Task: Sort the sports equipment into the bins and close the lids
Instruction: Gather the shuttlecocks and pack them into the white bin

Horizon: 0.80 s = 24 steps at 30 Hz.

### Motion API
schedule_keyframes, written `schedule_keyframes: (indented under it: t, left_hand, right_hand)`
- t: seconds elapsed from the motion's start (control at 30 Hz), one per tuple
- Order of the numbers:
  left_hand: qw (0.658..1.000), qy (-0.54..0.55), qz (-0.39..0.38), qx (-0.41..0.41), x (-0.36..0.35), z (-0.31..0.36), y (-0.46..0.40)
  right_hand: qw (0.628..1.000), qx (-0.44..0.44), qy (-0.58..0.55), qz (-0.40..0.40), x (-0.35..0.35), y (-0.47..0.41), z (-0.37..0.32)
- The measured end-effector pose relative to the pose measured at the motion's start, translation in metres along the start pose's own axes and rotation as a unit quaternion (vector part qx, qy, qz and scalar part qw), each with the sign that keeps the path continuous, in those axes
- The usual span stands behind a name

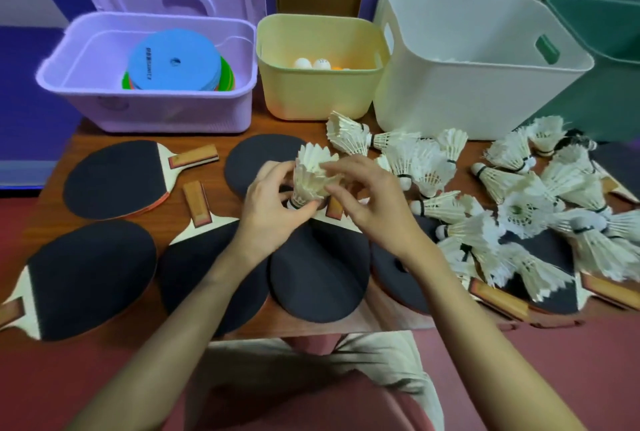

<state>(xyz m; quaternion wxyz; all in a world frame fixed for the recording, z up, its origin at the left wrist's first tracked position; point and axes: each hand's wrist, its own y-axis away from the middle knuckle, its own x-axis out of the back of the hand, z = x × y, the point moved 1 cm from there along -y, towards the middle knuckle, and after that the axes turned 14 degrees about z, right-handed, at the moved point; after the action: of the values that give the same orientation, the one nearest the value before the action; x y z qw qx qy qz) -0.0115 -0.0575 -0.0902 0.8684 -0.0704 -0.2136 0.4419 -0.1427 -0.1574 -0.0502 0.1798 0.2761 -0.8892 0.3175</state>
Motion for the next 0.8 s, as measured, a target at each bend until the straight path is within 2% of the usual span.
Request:
schedule_keyframes:
  t: [0.1, 0.2, 0.27, 0.4, 0.47, 0.63, 0.8]
  left_hand:
    - [0.999, 0.012, 0.024, 0.030, -0.005, 0.000, 0.010]
    - [0.999, 0.010, 0.025, 0.043, -0.008, -0.001, 0.017]
    - [0.999, 0.008, 0.022, 0.043, -0.009, -0.001, 0.020]
    - [0.999, 0.005, 0.019, 0.045, -0.012, 0.000, 0.025]
    - [0.999, 0.007, 0.016, 0.047, -0.012, 0.000, 0.027]
    - [0.999, 0.004, 0.008, 0.044, -0.010, 0.004, 0.030]
    - [0.999, -0.025, 0.018, 0.020, -0.005, 0.003, 0.028]
  right_hand:
    - [0.997, -0.038, -0.011, 0.071, 0.019, 0.009, 0.007]
    - [0.986, -0.096, 0.065, 0.122, 0.035, 0.014, 0.029]
    - [0.977, -0.136, 0.139, 0.087, 0.040, 0.015, 0.044]
    - [0.954, -0.164, 0.244, -0.055, 0.031, 0.021, 0.058]
    - [0.947, -0.164, 0.266, -0.075, 0.023, 0.023, 0.059]
    - [0.950, -0.126, 0.286, 0.007, 0.024, 0.021, 0.059]
    - [0.953, -0.125, 0.211, 0.180, 0.051, 0.018, 0.035]
